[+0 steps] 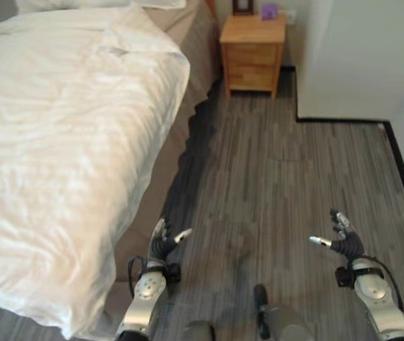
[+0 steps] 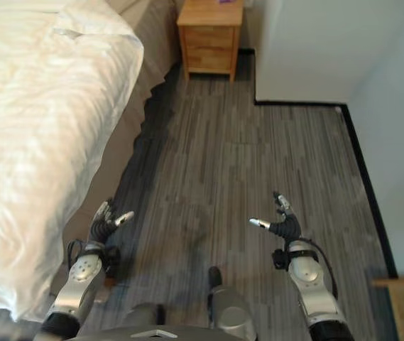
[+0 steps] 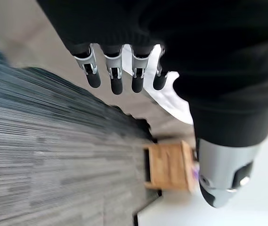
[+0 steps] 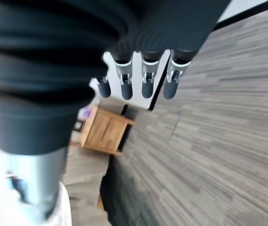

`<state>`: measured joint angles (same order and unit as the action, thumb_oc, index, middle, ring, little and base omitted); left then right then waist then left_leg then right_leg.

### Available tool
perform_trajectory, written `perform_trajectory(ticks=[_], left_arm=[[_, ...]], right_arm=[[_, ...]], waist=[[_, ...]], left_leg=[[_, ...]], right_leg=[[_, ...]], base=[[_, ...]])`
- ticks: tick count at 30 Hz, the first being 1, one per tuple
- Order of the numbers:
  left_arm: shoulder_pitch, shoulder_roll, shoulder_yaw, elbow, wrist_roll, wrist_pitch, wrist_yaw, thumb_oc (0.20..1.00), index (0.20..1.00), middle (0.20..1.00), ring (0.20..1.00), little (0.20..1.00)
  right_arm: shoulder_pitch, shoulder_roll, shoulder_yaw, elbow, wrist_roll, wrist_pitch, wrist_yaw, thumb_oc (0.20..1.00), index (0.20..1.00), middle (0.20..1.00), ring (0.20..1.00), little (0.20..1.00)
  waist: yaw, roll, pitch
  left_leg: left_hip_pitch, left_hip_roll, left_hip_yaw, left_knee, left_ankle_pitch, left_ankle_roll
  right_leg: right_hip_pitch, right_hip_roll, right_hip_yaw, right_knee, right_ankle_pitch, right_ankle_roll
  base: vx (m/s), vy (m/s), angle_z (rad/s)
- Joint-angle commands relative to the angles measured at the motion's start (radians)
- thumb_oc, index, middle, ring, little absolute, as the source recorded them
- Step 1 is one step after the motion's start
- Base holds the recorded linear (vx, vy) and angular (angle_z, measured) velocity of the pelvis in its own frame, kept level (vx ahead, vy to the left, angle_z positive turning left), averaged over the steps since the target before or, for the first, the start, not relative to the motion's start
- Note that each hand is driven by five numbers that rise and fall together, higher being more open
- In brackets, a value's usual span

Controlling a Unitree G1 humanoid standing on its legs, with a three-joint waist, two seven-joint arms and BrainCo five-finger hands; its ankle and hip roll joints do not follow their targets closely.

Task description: Making the bed.

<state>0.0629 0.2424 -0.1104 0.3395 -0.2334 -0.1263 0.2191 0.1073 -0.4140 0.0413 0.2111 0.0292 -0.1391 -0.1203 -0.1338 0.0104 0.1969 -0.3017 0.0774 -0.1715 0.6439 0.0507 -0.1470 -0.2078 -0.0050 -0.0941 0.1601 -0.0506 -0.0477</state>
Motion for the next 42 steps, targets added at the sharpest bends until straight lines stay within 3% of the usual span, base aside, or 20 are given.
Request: perform_trajectory(ticks=[1,3,5,6,9,13,15,17,19,20,22,23,24,27,30,33,37,39,41,42], left_arm=[[0.024,0.043,0.007,-0.104,-0.027,-0.053,-0.013,1.0,1.0,1.0,1.0,1.0],[0.039,0.04,0.01,-0.118,-0.022,-0.054,-0.016,1.0,1.0,1.0,1.0,1.0],[0.07,0.03,0.018,-0.134,-0.014,-0.052,-0.031,1.0,1.0,1.0,1.0,1.0],[0.09,0.028,0.026,-0.131,-0.006,-0.046,-0.039,1.0,1.0,1.0,1.0,1.0],[0.105,0.032,0.026,-0.133,-0.004,-0.038,-0.049,1.0,1.0,1.0,1.0,1.0],[0.134,0.03,0.032,-0.14,0.0,-0.04,-0.047,1.0,1.0,1.0,1.0,1.0],[0.165,0.036,0.034,-0.141,0.004,-0.038,-0.062,1.0,1.0,1.0,1.0,1.0],[0.167,0.04,0.023,-0.146,0.003,-0.03,-0.07,1.0,1.0,1.0,1.0,1.0],[0.136,0.067,0.005,-0.128,0.019,-0.02,-0.079,1.0,1.0,1.0,1.0,1.0],[0.136,0.067,0.005,-0.128,0.019,-0.021,-0.079,1.0,1.0,1.0,1.0,1.0],[0.12,0.1,-0.005,-0.131,0.029,-0.024,-0.08,1.0,1.0,1.0,1.0,1.0],[0.113,0.114,-0.003,-0.133,0.035,-0.019,-0.078,1.0,1.0,1.0,1.0,1.0],[0.112,0.113,-0.002,-0.133,0.035,-0.019,-0.078,1.0,1.0,1.0,1.0,1.0],[0.1,0.121,0.002,-0.143,0.034,-0.018,-0.072,1.0,1.0,1.0,1.0,1.0],[0.093,0.118,0.002,-0.143,0.036,-0.016,-0.077,1.0,1.0,1.0,1.0,1.0],[0.055,0.118,0.002,-0.119,0.043,-0.014,-0.081,1.0,1.0,1.0,1.0,1.0],[0.066,0.097,0.001,-0.097,0.062,-0.025,-0.094,1.0,1.0,1.0,1.0,1.0],[0.076,0.088,0.0,-0.088,0.06,-0.025,-0.094,1.0,1.0,1.0,1.0,1.0],[0.105,0.061,-0.007,-0.081,0.055,-0.022,-0.103,1.0,1.0,1.0,1.0,1.0],[0.105,0.051,-0.006,-0.08,0.042,-0.021,-0.102,1.0,1.0,1.0,1.0,1.0]], right_arm=[[-0.053,-0.044,-0.014,-0.072,-0.023,-0.032,-0.018,1.0,1.0,1.0,1.0,1.0],[-0.054,-0.048,-0.007,-0.071,-0.031,-0.029,-0.013,1.0,1.0,1.0,1.0,1.0],[-0.05,-0.05,-0.002,-0.076,-0.044,-0.029,-0.001,1.0,1.0,1.0,1.0,1.0],[-0.045,-0.052,0.003,-0.056,-0.055,-0.029,0.003,1.0,1.0,1.0,1.0,1.0],[-0.04,-0.058,0.001,-0.036,-0.071,-0.032,-0.009,1.0,1.0,1.0,1.0,1.0],[-0.016,-0.039,0.014,-0.024,-0.083,-0.023,-0.002,1.0,1.0,1.0,1.0,1.0],[0.005,-0.022,0.03,-0.009,-0.099,-0.019,0.015,1.0,1.0,1.0,1.0,1.0],[0.026,-0.009,0.034,-0.016,-0.119,-0.026,0.021,1.0,1.0,1.0,1.0,1.0],[0.024,-0.002,0.051,-0.015,-0.15,-0.027,0.023,1.0,1.0,1.0,1.0,1.0],[0.024,-0.002,0.051,-0.015,-0.15,-0.027,0.023,1.0,1.0,1.0,1.0,1.0],[0.017,0.004,0.059,-0.028,-0.149,-0.026,0.026,1.0,1.0,1.0,1.0,1.0],[0.025,0.017,0.063,-0.035,-0.157,-0.024,0.029,1.0,1.0,1.0,1.0,1.0],[0.024,0.017,0.063,-0.035,-0.157,-0.024,0.029,1.0,1.0,1.0,1.0,1.0],[0.04,0.022,0.063,-0.037,-0.155,-0.02,0.032,1.0,1.0,1.0,1.0,1.0],[0.045,0.024,0.052,-0.034,-0.147,-0.013,0.031,1.0,1.0,1.0,1.0,1.0],[0.05,0.036,0.019,-0.012,-0.115,0.004,0.018,1.0,1.0,1.0,1.0,1.0],[0.072,0.044,0.016,-0.009,-0.128,0.005,0.028,1.0,1.0,1.0,1.0,1.0],[0.087,0.049,0.013,0.0,-0.123,0.004,0.032,1.0,1.0,1.0,1.0,1.0],[0.104,0.04,0.012,0.023,-0.109,0.007,0.048,1.0,1.0,1.0,1.0,1.0],[0.089,0.027,0.023,0.038,-0.11,0.003,0.051,1.0,1.0,1.0,1.0,1.0]], waist=[[0.065,-0.041,0.007],[0.09,-0.048,0.005],[0.127,-0.043,0.003],[0.158,-0.026,-0.005],[0.201,-0.008,-0.003],[0.254,-0.04,-0.01],[0.268,-0.053,-0.041],[0.28,-0.081,-0.06],[0.26,-0.115,-0.061],[0.261,-0.114,-0.062],[0.219,-0.085,-0.048],[0.186,-0.044,-0.03],[0.186,-0.041,-0.032],[0.133,-0.015,-0.005],[0.094,-0.021,0.0],[0.026,-0.031,0.009],[-0.005,-0.013,-0.006],[-0.016,-0.015,-0.016],[-0.037,0.011,-0.045],[-0.034,0.017,-0.048]], left_leg=[[0.087,-0.042,0.156,0.097,-0.027,0.113],[0.026,-0.077,0.188,0.027,-0.044,0.122],[-0.017,-0.091,0.225,-0.193,-0.042,0.14],[-0.041,-0.091,0.227,-0.415,-0.003,0.148],[-0.086,-0.057,0.274,-0.699,0.124,0.116],[-0.135,-0.044,0.259,-0.71,0.176,0.106],[-0.101,-0.044,0.242,-0.708,0.209,0.132],[-0.079,-0.049,0.246,-0.704,0.213,0.144],[0.022,-0.1,0.244,-0.694,0.129,0.185],[0.022,-0.098,0.245,-0.694,0.13,0.185],[0.115,-0.095,0.22,-0.697,0.081,0.2],[0.218,-0.079,0.198,-0.709,0.032,0.214],[0.215,-0.076,0.197,-0.709,0.034,0.214],[0.336,-0.084,0.141,-0.719,-0.04,0.222],[0.392,-0.09,0.102,-0.722,-0.083,0.213],[0.51,-0.085,0.012,-0.731,-0.18,0.182],[0.624,-0.038,-0.01,-0.731,-0.264,0.151],[0.648,-0.025,-0.018,-0.731,-0.269,0.147],[0.635,0.021,-0.013,-0.576,-0.193,0.107],[0.597,0.019,0.001,-0.461,-0.108,0.086]], right_leg=[[0.107,-0.038,0.133,-0.228,0.129,0.059],[0.138,-0.036,0.157,-0.235,0.111,0.062],[0.202,-0.025,0.189,-0.243,0.069,0.069],[0.263,0.01,0.212,-0.247,0.025,0.069],[0.36,0.044,0.249,-0.247,-0.03,0.065],[0.484,0.03,0.336,-0.243,-0.09,0.068],[0.527,0.01,0.363,-0.217,-0.129,0.088],[0.496,-0.003,0.356,-0.122,-0.097,0.111],[0.419,-0.017,0.326,0.154,0.148,0.233],[0.418,-0.016,0.327,0.154,0.15,0.232],[0.316,0.009,0.309,0.357,0.266,0.25],[0.178,-0.011,0.231,0.497,0.242,0.232],[0.174,-0.008,0.23,0.496,0.245,0.231],[0.011,-0.041,0.13,0.41,0.11,0.162],[-0.02,-0.022,0.123,0.227,0.076,0.158],[-0.099,-0.044,0.188,-0.142,0.154,0.192],[-0.142,-0.084,0.081,-0.217,0.208,0.204],[-0.118,-0.074,0.099,-0.206,0.229,0.194],[-0.09,-0.04,0.117,-0.158,0.238,0.164],[-0.066,-0.032,0.109,-0.155,0.231,0.145]], base=[[0.47,-0.132,-0.19],[0.38,-0.01,-0.39],[0.69,0.037,-0.5],[0.6,0.044,-0.54],[0.67,0.049,-0.45],[0.76,0.109,-0.63],[0.73,0.22,-1.02],[0.67,0.176,-0.79],[0.63,0.136,-0.54],[0.34,0.102,-0.15],[0.6,0.218,0.1],[0.62,0.239,0.3],[0.6,0.237,0.54],[0.57,0.092,0.49],[0.43,-0.033,0.5],[0.86,-0.185,0.91],[0.59,-0.203,0.66],[0.5,-0.245,0.64],[0.59,-0.299,0.69],[0.4,-0.256,0.29]])
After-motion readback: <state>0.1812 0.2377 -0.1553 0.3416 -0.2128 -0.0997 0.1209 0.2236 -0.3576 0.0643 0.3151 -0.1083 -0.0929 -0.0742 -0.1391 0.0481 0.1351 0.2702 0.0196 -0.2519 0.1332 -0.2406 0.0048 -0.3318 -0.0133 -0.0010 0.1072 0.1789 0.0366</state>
